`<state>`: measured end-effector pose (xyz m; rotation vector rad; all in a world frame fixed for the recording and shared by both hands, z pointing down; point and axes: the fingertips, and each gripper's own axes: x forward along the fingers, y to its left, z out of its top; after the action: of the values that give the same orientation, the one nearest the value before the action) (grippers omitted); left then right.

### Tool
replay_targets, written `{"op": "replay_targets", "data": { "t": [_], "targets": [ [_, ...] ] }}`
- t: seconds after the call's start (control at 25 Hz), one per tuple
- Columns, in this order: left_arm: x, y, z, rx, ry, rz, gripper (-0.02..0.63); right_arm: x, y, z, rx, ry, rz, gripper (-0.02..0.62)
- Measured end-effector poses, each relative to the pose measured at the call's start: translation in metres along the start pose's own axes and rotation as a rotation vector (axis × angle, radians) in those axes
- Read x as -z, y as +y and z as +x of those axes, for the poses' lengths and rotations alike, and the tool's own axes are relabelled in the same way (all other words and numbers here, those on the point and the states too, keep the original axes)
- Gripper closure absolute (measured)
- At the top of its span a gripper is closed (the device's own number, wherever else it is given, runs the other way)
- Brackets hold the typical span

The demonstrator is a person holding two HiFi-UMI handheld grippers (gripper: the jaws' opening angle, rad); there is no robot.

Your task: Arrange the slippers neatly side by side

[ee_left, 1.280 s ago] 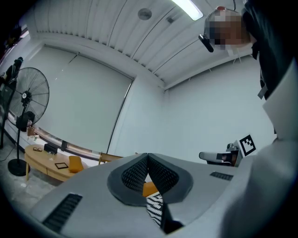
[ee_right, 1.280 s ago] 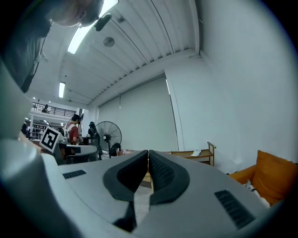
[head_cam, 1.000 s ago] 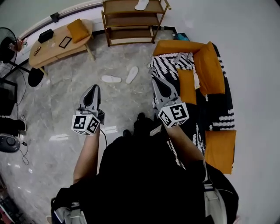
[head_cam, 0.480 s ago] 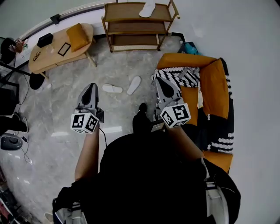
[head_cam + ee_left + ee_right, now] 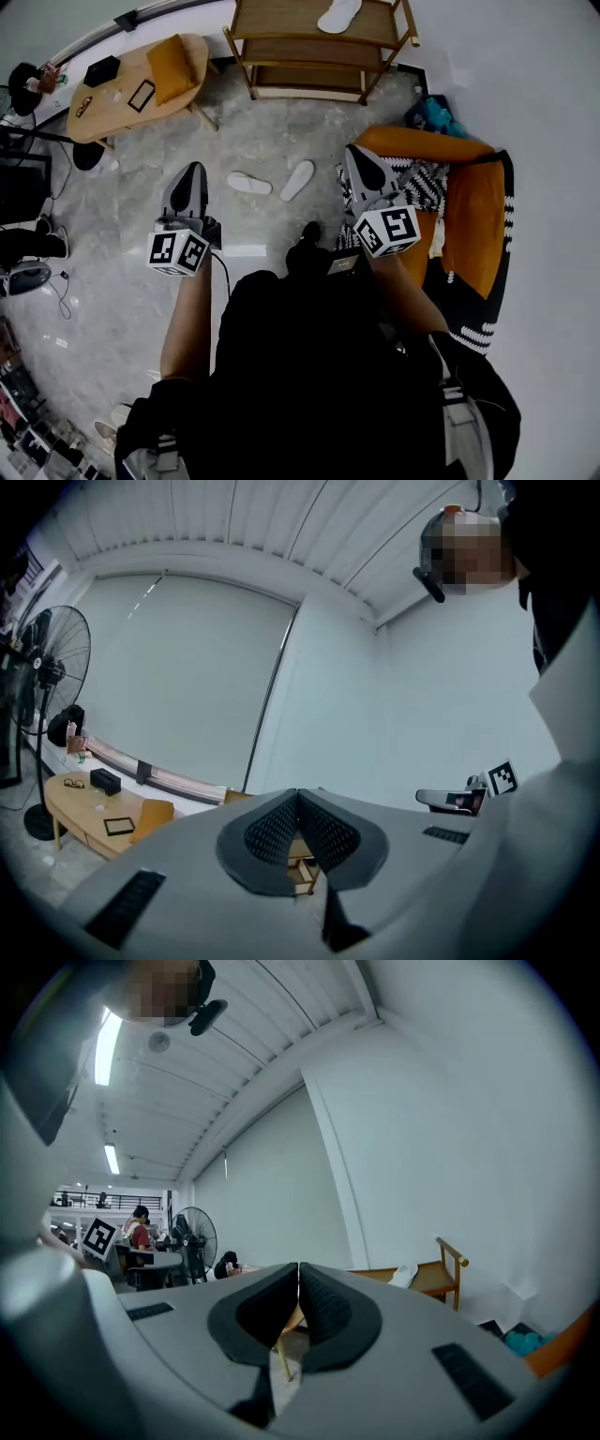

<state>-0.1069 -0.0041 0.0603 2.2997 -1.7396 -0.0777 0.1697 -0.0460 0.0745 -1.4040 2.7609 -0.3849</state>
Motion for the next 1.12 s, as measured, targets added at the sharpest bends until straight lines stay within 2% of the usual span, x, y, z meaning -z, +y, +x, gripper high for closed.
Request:
{"op": "replay_targets", "data": {
  "t": [0.2,0.36,0.6,0.84,1.12],
  "targets": [
    [0.007,0.021,0.031,-0.023,0.036,0.021,0.591,0.021,-0.023,0.036,0.001,0.042,0.042,0.563],
    [0.029,0.046,0.050,-0.028,0.073,0.059,0.591,0.047,-0.035,0.064,0.018,0.098,0.073,0.563],
    [0.080,0.092,0.074,0.013,0.125,0.001,0.591,0.097,-0.042,0.095,0.102,0.184,0.112,0.563],
    [0.146,0.156,0.087,0.056,0.226,-0.004,0.591,0.182,-0.024,0.126,0.216,0.278,0.197,0.563],
    [0.226,0.208,0.094,0.047,0.280,-0.071,0.591,0.287,-0.014,0.129,0.309,0.433,0.314,0.563]
  ]
}}
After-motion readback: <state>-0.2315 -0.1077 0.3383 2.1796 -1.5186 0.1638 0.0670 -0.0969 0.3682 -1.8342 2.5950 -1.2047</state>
